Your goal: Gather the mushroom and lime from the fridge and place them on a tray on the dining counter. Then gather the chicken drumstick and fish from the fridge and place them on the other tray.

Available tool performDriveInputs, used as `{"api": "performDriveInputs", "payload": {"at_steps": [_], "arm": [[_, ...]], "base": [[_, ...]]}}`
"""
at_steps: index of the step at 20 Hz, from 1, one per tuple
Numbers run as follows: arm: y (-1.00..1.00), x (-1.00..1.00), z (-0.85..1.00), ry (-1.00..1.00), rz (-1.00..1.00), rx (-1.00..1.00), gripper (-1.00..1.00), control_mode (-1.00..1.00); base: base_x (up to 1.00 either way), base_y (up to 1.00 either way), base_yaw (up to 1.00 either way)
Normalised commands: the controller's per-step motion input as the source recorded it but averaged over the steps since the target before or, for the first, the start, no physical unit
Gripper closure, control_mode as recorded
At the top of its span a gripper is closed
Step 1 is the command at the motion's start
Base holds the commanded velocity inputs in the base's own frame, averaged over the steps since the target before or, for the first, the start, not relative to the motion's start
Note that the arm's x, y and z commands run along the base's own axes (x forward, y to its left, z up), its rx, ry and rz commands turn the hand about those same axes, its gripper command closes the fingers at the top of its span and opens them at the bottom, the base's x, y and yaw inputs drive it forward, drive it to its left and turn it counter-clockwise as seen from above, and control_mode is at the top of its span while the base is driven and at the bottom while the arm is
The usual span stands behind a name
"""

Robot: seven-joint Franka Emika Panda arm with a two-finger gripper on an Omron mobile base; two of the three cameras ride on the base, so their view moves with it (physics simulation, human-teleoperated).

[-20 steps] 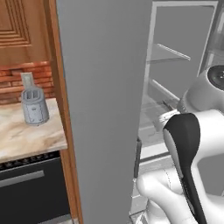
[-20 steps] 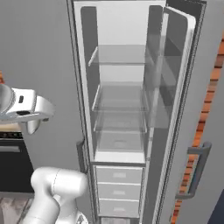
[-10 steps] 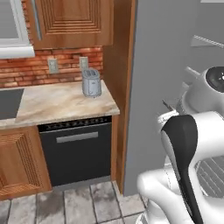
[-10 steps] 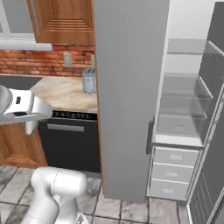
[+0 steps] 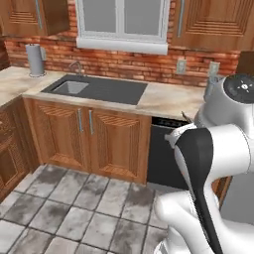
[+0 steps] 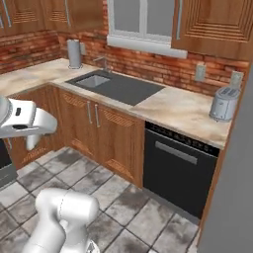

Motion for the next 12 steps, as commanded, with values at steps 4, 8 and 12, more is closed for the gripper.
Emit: {"api": "performDriveInputs", "payload": {"at_steps": [4,8,12], "arm": [[0.00,0.00,0.00,0.00,0.00,0.00,1.00,1.00],[0.00,0.00,0.00,0.00,0.00,0.00,1.00,1.00],[0.00,0.00,0.00,0.00,0.00,0.00,1.00,1.00]], "base": [[-0.54,0.28,0.92],[-0.45,0.29,0.92],[-0.36,0.28,0.91]]}}
